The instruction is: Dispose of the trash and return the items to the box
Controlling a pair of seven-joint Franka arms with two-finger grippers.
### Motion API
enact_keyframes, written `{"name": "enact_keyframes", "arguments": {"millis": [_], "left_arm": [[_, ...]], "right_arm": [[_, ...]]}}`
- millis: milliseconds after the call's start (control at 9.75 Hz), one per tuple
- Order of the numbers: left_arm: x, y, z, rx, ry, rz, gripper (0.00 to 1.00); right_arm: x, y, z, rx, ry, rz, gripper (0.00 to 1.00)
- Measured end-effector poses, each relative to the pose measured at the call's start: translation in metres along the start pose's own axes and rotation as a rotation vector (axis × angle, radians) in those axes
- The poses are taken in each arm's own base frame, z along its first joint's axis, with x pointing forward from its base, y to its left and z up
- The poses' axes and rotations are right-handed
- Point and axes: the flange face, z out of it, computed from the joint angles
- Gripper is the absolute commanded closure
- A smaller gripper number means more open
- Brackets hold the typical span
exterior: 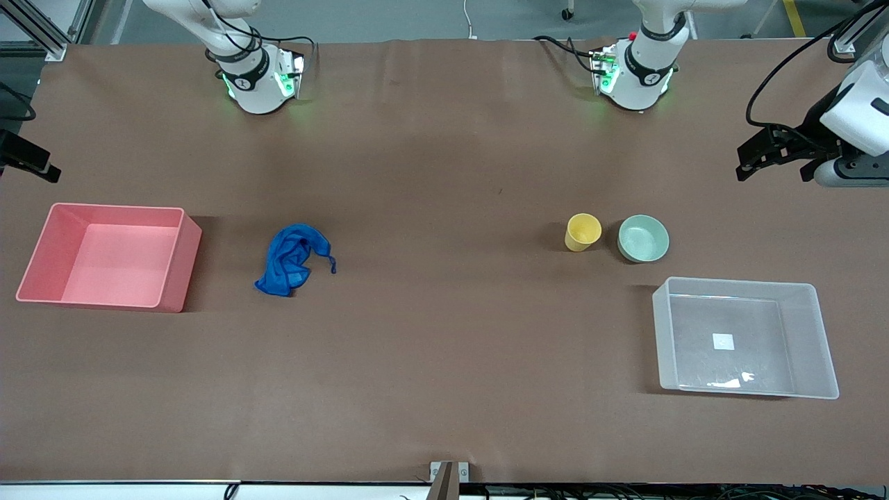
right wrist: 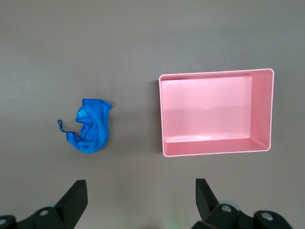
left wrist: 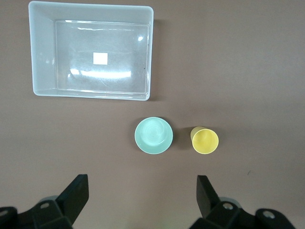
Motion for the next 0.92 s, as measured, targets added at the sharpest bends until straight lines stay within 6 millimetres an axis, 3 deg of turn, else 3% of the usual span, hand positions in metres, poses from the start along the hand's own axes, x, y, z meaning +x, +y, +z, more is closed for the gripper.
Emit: {"name": "enact_keyframes", "arguments": {"millis": [615, 923], "left_arm": [[0.004, 0.0, 0.009, 0.001, -0.015, 0.0, 0.02], [0.011, -0.014, 0.041, 0.001, -0.021, -0.025, 0.03]], "right_arm": [[0.0, 0.001, 0.0, 0.0, -0.001, 0.001, 0.0], [0.0, -0.007, 0.003, 0.002, -0.007, -0.013, 0.0]]}}
